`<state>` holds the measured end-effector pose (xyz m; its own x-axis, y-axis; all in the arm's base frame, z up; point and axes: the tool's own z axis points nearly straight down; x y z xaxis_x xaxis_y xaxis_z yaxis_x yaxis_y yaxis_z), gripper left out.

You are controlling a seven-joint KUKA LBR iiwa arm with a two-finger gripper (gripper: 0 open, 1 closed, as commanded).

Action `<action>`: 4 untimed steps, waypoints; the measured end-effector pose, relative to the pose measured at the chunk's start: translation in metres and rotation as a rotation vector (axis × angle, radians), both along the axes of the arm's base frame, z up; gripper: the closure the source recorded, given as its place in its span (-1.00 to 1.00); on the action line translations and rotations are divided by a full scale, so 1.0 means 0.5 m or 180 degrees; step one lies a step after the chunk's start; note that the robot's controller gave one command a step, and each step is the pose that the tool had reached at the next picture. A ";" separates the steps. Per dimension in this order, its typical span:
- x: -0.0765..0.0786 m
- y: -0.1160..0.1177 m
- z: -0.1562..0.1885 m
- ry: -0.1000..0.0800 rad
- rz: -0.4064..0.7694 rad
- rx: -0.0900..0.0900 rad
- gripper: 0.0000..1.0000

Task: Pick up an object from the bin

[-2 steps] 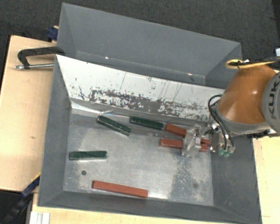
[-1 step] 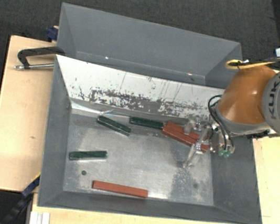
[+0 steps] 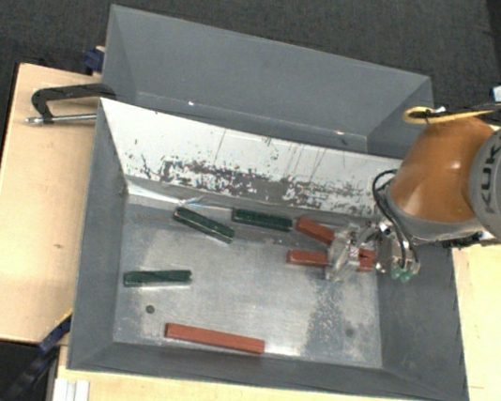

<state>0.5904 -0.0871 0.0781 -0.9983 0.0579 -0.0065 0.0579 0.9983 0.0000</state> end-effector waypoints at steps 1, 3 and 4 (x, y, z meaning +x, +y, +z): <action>0.000 0.000 -0.001 0.0002 0.0000 0.0000 -1.00; -0.001 0.000 -0.001 0.0005 0.0001 0.0000 1.00; 0.008 -0.044 0.291 -0.0006 0.0135 -0.0004 1.00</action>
Offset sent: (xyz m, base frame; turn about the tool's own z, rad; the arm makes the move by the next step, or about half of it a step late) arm 0.0000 0.0000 0.0000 0.0000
